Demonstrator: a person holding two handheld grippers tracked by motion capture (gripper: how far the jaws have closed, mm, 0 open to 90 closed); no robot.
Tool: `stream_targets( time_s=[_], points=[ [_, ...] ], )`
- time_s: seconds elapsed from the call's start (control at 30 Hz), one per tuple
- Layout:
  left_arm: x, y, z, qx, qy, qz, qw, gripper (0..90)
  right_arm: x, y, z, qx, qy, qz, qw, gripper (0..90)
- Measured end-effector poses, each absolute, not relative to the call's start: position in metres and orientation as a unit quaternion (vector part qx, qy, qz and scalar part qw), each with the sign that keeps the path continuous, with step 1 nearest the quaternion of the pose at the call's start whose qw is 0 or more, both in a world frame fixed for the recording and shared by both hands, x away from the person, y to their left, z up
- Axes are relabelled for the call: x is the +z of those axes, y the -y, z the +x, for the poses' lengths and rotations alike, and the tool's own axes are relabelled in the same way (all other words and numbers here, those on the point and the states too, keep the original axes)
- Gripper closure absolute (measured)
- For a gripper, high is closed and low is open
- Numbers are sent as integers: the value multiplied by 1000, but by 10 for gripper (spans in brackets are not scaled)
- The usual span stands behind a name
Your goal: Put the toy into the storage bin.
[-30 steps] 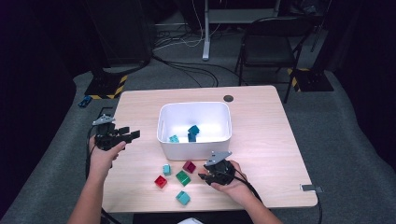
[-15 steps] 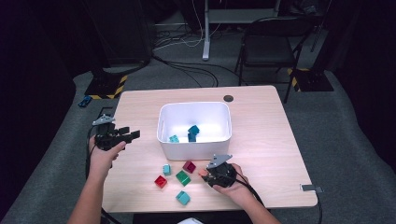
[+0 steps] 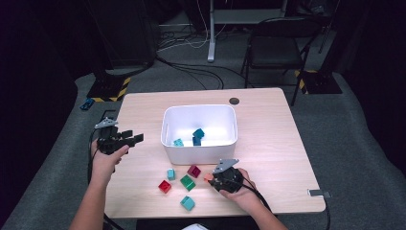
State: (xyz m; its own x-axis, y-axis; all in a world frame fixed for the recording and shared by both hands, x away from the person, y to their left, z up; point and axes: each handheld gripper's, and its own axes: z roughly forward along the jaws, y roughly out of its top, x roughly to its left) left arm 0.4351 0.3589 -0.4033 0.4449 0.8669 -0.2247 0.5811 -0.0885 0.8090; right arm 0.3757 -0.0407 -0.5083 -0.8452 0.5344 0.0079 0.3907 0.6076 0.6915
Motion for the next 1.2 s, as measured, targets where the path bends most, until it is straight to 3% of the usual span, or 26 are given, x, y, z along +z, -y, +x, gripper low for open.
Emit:
stream_targets(
  time_s=[0.43, 1.2],
  points=[
    [-404, -358, 436, 157, -502, 721, 451, 385, -497, 38, 372, 367, -892, 243, 105, 665],
    [-404, -360, 436, 157, -503, 722, 449, 385, -438, 39, 371, 395, -889, 218, 81, 666]
  ],
)
